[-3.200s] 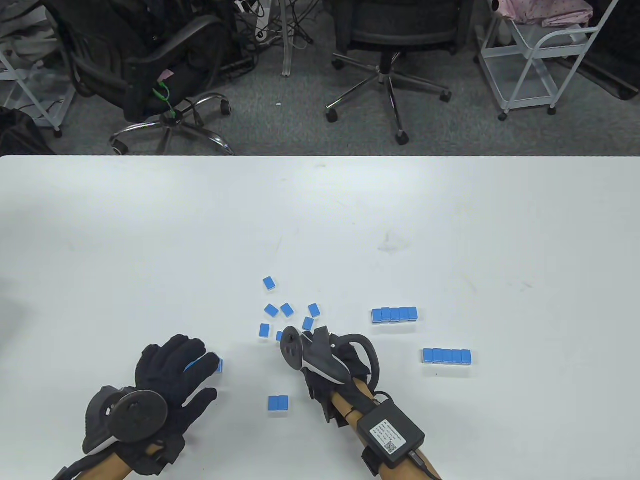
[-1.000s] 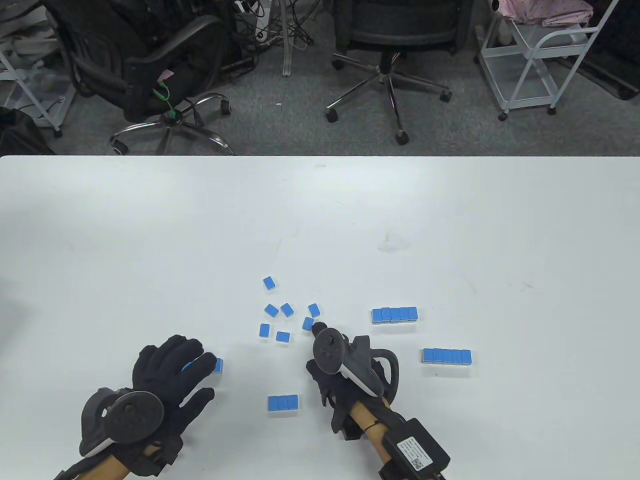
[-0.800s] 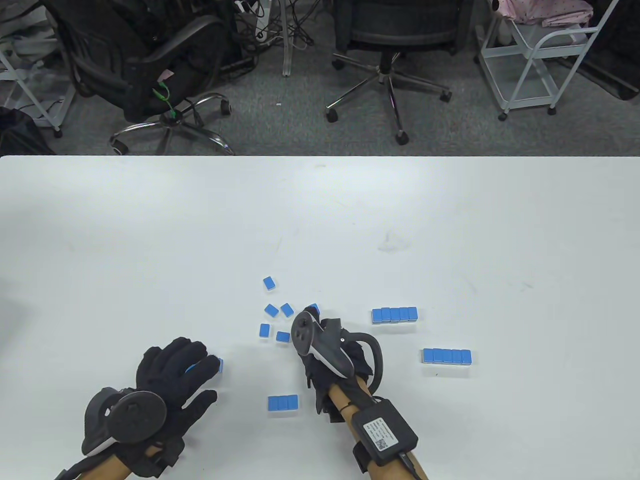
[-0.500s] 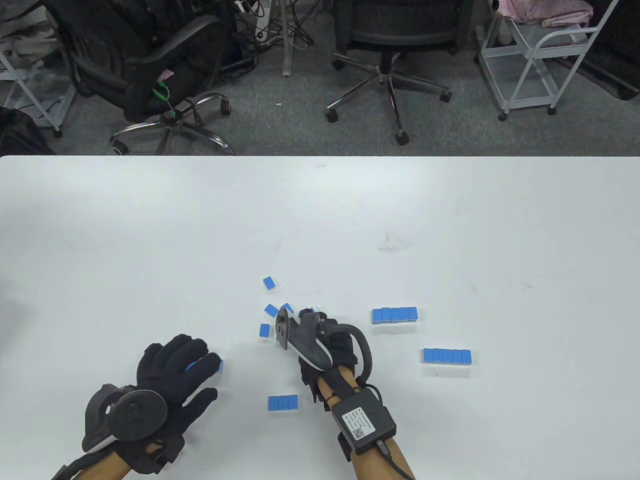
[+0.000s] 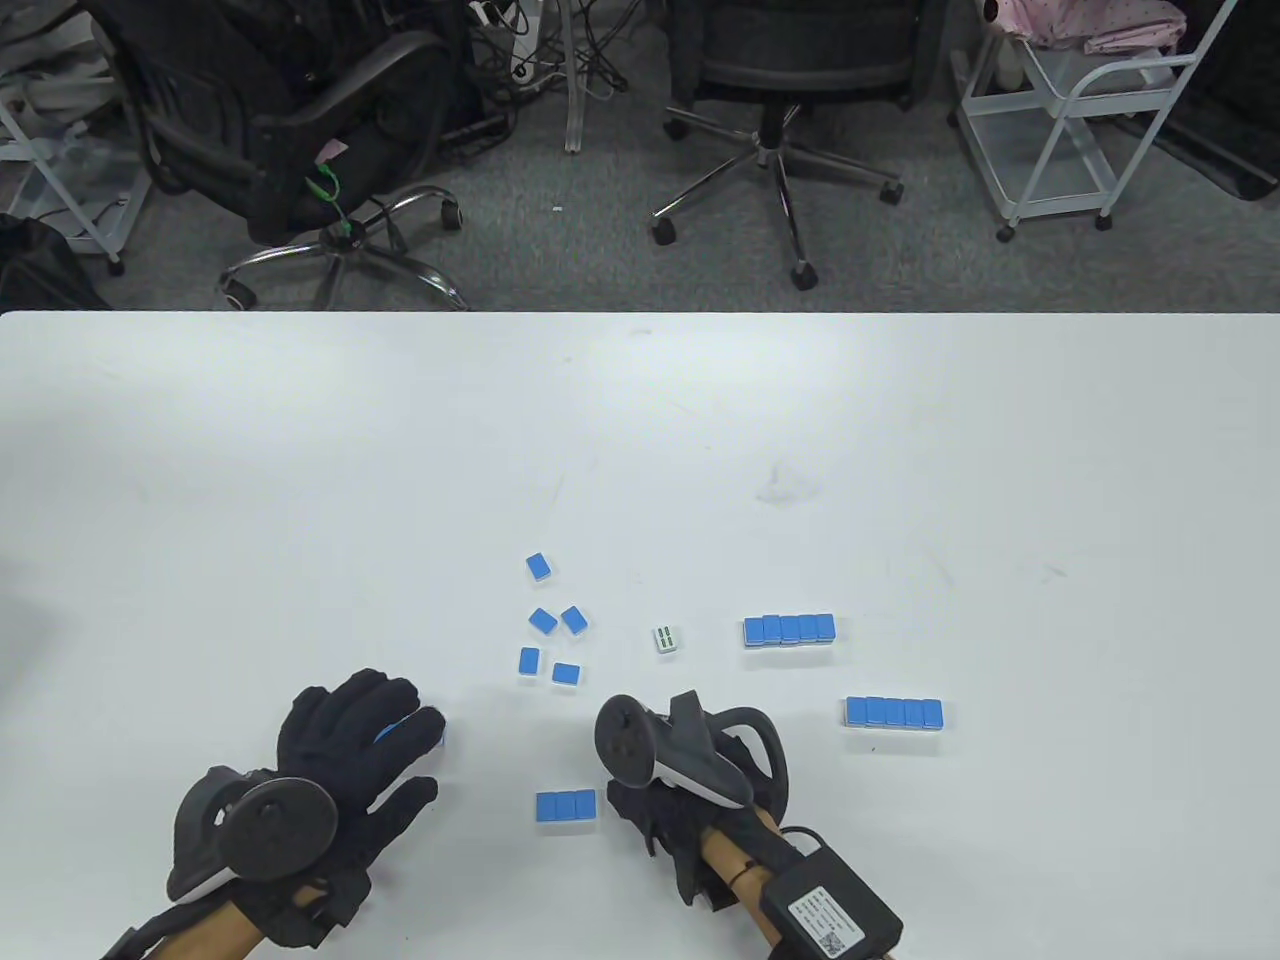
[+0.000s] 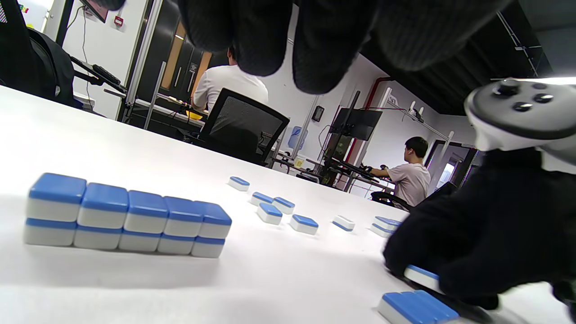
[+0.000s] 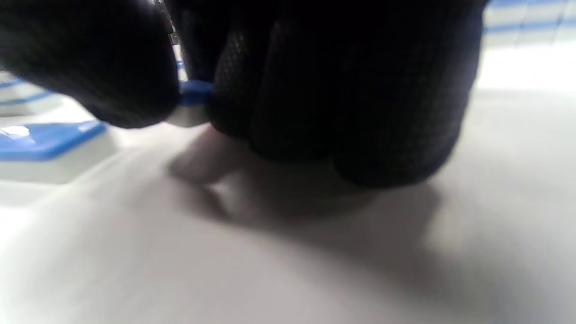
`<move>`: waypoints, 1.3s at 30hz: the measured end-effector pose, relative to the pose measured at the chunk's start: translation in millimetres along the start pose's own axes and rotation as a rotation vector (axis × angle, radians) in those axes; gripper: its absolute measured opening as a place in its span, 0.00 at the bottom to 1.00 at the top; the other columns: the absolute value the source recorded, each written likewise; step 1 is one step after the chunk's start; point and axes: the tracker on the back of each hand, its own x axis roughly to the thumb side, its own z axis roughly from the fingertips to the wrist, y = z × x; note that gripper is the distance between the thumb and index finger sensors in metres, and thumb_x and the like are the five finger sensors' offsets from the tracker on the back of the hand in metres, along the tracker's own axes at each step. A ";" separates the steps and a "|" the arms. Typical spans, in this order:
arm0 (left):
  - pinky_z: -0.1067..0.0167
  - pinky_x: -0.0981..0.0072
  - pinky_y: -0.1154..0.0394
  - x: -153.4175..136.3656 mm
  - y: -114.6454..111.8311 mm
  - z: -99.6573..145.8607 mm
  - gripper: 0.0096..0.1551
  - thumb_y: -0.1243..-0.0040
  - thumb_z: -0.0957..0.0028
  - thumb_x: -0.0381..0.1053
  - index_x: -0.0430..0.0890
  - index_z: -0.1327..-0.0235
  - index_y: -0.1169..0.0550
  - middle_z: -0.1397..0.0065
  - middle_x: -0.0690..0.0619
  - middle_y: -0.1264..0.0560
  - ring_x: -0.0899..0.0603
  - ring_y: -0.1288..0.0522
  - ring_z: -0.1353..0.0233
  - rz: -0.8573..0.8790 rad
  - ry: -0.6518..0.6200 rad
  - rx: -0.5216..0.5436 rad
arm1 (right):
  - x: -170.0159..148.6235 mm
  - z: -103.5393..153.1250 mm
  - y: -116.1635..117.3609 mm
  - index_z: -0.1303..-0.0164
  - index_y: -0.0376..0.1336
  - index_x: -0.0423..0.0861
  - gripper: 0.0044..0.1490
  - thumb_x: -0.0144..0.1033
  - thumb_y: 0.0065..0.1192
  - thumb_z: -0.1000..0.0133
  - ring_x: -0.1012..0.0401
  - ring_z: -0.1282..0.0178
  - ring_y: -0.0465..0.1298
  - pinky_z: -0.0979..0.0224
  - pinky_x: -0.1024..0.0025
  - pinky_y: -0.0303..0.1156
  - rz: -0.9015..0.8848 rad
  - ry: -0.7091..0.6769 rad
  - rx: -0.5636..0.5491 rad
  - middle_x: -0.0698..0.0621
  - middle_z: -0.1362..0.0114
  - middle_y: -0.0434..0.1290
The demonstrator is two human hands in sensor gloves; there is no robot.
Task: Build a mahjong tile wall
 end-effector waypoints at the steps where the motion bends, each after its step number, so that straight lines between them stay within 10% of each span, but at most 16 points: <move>1: 0.24 0.27 0.54 0.0 0.0 -0.2 0.36 0.48 0.48 0.67 0.58 0.26 0.29 0.16 0.52 0.41 0.37 0.48 0.15 -0.001 0.000 0.000 | -0.8 5.9 2.9 0.42 0.67 0.49 0.37 0.51 0.73 0.60 0.59 0.60 0.85 0.61 0.62 0.88 -0.035 -0.019 -0.001 0.50 0.48 0.81; 39: 0.24 0.27 0.54 -2.9 -1.6 2.0 0.35 0.48 0.48 0.67 0.58 0.26 0.29 0.15 0.52 0.41 0.38 0.48 0.15 0.027 0.025 -0.027 | 22.1 13.9 11.4 0.40 0.67 0.48 0.37 0.49 0.75 0.60 0.57 0.63 0.84 0.60 0.57 0.84 0.106 -0.094 -0.093 0.50 0.49 0.81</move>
